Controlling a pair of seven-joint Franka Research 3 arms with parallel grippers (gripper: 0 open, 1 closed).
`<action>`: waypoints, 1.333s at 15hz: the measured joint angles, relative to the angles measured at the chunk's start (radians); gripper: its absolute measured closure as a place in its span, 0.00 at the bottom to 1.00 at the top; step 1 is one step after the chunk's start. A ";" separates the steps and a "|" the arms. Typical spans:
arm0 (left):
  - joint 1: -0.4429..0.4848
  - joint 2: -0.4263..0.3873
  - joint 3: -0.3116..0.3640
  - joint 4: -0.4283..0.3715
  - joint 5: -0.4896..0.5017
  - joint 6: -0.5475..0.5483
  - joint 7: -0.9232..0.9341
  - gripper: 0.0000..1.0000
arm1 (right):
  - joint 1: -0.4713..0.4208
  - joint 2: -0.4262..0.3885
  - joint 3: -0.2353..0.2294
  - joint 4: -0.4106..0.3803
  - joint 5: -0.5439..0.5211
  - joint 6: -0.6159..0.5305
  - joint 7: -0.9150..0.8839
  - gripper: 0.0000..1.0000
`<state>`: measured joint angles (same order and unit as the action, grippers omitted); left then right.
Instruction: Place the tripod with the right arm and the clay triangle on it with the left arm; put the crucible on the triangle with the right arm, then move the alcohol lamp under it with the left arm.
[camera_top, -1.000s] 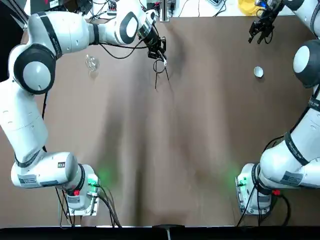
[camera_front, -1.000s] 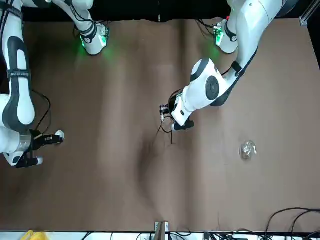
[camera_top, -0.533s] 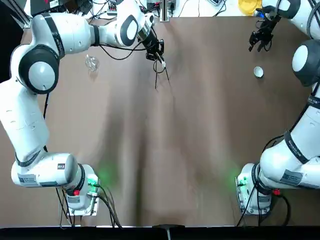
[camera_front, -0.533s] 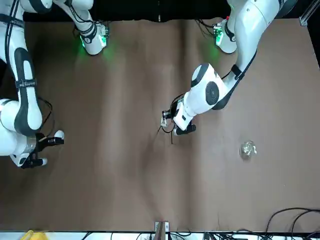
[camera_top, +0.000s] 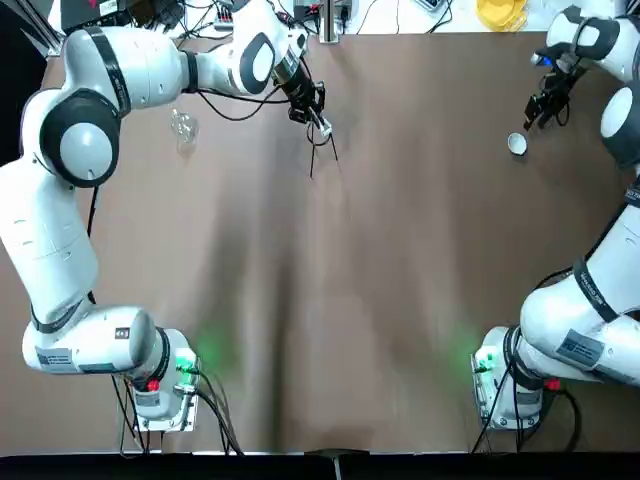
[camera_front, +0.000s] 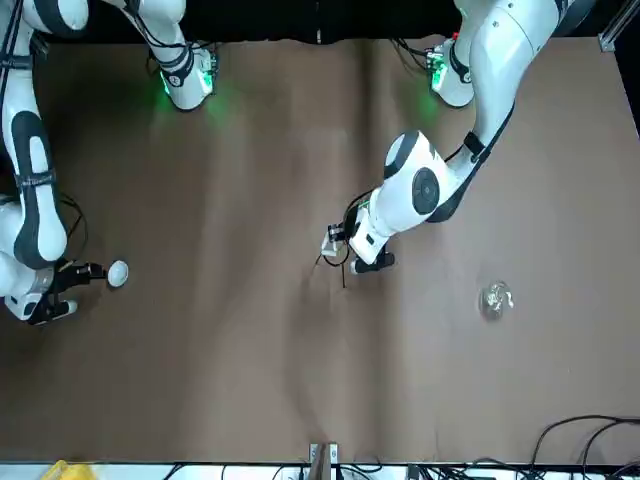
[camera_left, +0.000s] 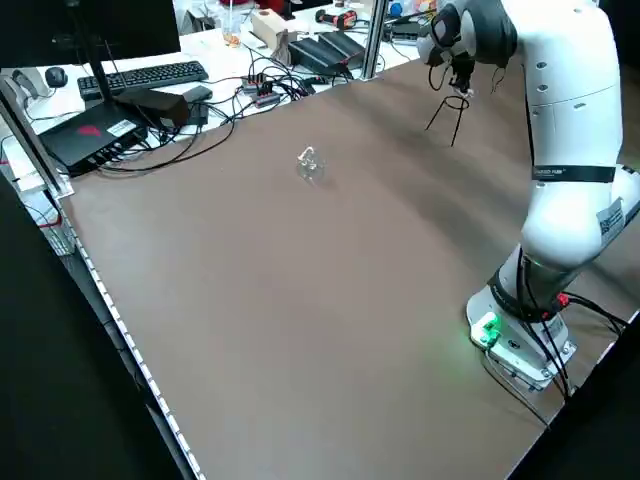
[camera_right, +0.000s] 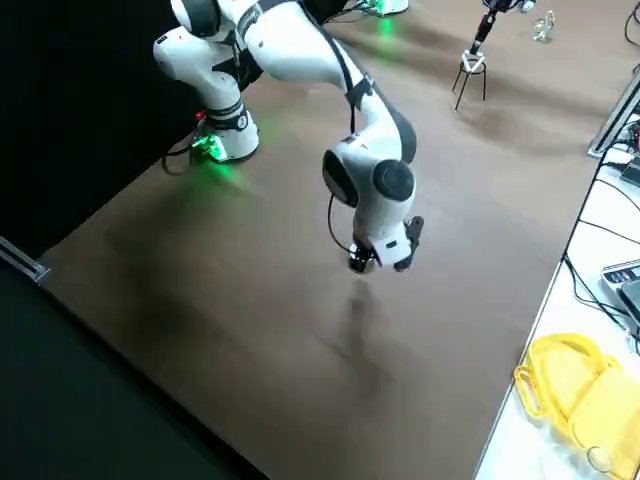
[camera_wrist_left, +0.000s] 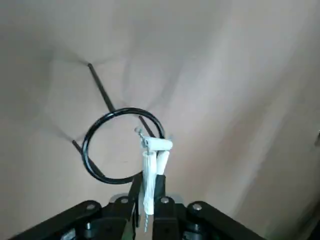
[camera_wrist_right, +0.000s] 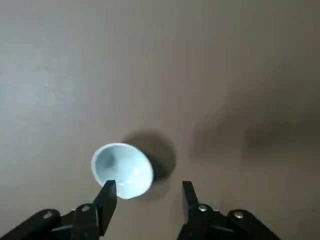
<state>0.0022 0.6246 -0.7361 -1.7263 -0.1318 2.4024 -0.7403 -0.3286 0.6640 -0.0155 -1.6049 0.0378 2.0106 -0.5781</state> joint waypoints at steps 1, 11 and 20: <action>0.000 0.000 0.005 0.000 0.004 -0.014 0.000 0.88 | -0.002 0.009 0.000 -0.005 0.000 0.004 -0.001 0.41; -0.001 0.000 0.011 0.000 0.004 -0.043 0.006 0.88 | -0.001 0.037 0.010 -0.031 0.000 0.005 -0.002 0.66; -0.001 0.001 0.019 -0.003 0.006 -0.050 0.006 0.44 | 0.000 0.039 0.016 -0.029 0.000 -0.002 -0.002 0.94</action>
<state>0.0014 0.6257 -0.7166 -1.7290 -0.1263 2.3519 -0.7347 -0.3286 0.7025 0.0002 -1.6337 0.0376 2.0082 -0.5798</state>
